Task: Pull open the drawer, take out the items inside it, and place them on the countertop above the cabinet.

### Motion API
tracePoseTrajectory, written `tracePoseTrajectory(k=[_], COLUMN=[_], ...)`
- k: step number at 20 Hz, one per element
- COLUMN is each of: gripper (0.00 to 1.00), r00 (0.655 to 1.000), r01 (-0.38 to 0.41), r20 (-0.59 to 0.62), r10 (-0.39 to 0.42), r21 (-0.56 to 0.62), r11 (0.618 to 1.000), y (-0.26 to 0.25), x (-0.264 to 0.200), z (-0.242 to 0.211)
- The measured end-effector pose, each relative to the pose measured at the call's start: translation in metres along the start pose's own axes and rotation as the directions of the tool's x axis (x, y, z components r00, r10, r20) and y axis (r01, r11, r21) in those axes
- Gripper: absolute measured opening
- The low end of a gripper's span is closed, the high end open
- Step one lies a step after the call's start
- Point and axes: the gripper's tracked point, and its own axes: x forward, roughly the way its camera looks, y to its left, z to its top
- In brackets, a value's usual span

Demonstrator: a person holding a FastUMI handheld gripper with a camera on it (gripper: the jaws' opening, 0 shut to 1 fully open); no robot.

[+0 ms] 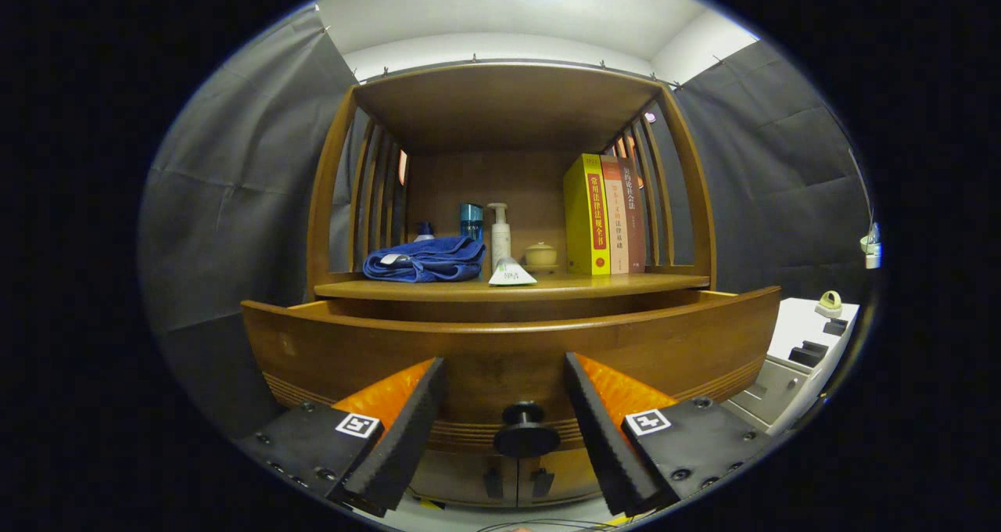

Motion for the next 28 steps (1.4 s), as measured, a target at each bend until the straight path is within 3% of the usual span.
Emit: tracePoseTrajectory(k=[13,28], gripper=[0.98,0.98], r00=[1.0,1.0], r01=[0.0,0.004], r20=[-0.013,-0.009], r10=[-0.001,-0.005], r21=[-0.043,-0.065], r11=[0.999,0.998], y=[0.0,0.003], x=[0.068,0.103], z=[-0.002,-0.004])
